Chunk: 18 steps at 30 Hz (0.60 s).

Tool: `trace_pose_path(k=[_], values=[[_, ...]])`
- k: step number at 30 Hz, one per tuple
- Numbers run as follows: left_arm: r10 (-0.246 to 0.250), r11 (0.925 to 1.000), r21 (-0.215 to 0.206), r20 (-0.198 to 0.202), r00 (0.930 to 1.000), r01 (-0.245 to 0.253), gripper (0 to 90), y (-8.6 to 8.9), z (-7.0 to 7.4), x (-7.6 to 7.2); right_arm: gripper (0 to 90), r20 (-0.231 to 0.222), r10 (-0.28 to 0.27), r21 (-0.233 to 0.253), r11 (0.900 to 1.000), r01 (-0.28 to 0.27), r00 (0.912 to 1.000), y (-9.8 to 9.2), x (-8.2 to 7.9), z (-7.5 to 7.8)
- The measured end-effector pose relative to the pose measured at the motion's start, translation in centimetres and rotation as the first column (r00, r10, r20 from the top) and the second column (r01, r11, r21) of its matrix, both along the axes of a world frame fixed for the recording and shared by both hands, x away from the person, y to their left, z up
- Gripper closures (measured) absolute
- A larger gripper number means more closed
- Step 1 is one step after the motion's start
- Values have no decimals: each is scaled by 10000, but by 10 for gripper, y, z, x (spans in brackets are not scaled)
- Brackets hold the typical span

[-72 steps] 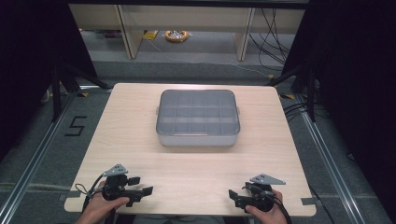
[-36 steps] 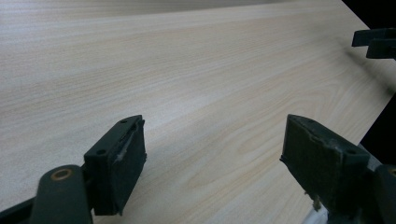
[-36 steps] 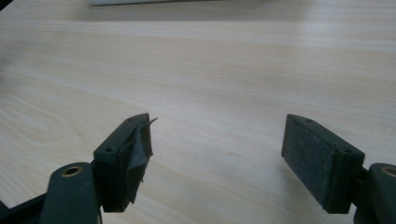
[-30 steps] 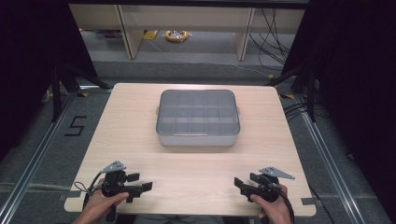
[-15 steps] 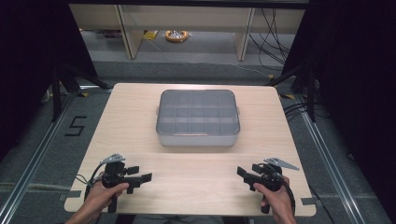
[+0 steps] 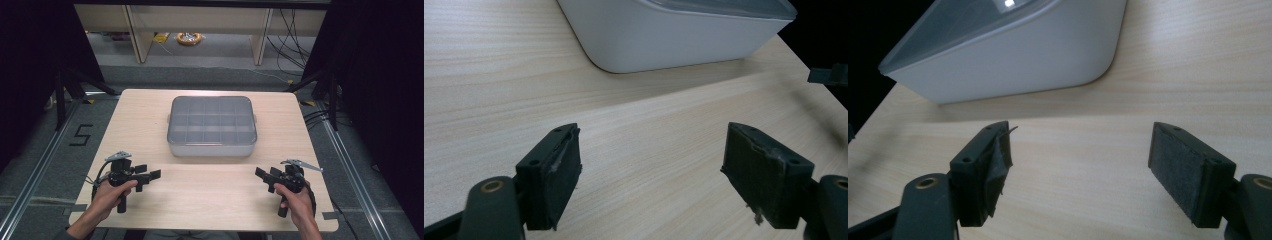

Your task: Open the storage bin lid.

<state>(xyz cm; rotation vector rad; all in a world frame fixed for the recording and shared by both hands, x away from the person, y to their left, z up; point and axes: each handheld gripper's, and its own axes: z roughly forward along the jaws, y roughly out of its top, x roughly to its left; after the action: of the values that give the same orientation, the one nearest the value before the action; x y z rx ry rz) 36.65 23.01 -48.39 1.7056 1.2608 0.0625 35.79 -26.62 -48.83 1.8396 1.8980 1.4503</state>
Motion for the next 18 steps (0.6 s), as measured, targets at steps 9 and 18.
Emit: trace_pose_path(k=[9,18], values=[[-101,9993,-366,-29,9999,99,228,-5,8,14,261,58,-211,146,9997,210,9998,-5,18,8],[190,9996,-211,195,9996,-186,229,-4,18,41,243,1175,37,-217,9998,-11,9931,-6,35,26]])
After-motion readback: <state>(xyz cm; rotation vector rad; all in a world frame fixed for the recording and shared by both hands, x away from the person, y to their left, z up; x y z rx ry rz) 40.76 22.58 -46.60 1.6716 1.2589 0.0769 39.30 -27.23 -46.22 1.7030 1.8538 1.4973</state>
